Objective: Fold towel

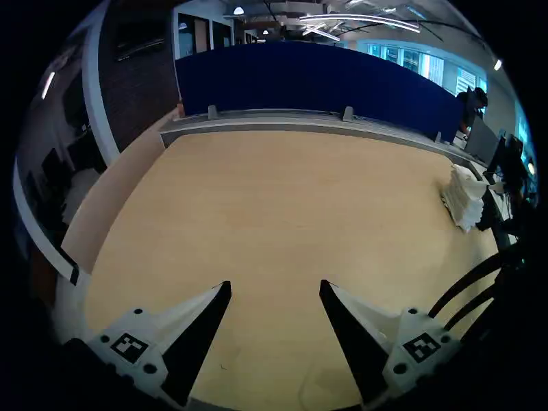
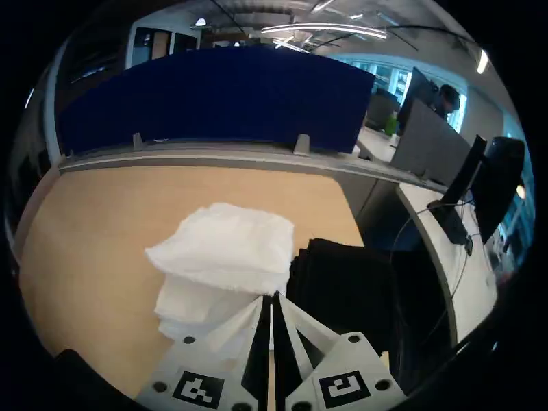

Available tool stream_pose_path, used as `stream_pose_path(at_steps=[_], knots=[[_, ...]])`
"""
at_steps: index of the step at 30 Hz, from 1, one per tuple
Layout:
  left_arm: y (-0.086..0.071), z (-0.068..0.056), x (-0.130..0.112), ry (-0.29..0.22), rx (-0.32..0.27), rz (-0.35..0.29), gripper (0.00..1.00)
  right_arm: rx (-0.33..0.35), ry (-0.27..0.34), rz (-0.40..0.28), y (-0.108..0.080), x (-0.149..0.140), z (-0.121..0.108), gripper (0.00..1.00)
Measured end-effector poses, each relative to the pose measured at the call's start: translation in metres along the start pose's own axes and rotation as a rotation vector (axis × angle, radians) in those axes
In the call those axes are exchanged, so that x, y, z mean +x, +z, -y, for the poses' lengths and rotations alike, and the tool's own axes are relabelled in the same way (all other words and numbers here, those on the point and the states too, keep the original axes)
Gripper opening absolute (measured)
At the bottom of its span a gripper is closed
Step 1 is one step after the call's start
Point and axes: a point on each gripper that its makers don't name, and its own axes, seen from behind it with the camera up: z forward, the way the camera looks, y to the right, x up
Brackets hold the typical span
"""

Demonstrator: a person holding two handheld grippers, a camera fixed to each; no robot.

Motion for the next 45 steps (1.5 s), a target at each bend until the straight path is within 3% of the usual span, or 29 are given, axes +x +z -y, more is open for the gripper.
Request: stream_pose_path(at_steps=[11, 17, 29, 33, 35, 37, 41, 45], knots=[[-0.003, 0.002, -0.002, 0.008, 0.01, -0.001, 0.96, -0.047, 0.103, 0.085, 0.016, -0.045, -0.008, 0.02], [-0.004, 0.001, -0.002, 0.021, 0.011, -0.001, 0.96, -0.058, 0.11, 0.112, 0.022, -0.06, -0.008, 0.03], [-0.006, -0.004, 0.003, 0.025, 0.001, -0.005, 0.96, -0.058, 0.097, 0.072, 0.013, -0.054, -0.009, 0.11], [-0.006, -0.005, 0.005, 0.029, -0.002, -0.007, 0.96, -0.066, 0.096, 0.064, 0.01, -0.055, -0.01, 0.23], [-0.006, -0.006, 0.006, 0.031, -0.003, -0.008, 0.96, -0.071, 0.096, 0.059, 0.008, -0.056, -0.011, 0.36], [-0.005, -0.006, 0.006, 0.03, -0.004, -0.007, 0.96, -0.075, 0.094, 0.05, 0.006, -0.055, -0.012, 0.43], [-0.005, -0.006, 0.006, 0.027, -0.008, -0.008, 0.96, -0.07, 0.088, 0.016, 0.003, -0.045, -0.007, 0.79], [-0.006, -0.007, 0.008, 0.033, -0.01, -0.009, 0.96, -0.035, 0.078, -0.019, 0.002, -0.029, 0.006, 0.96]])
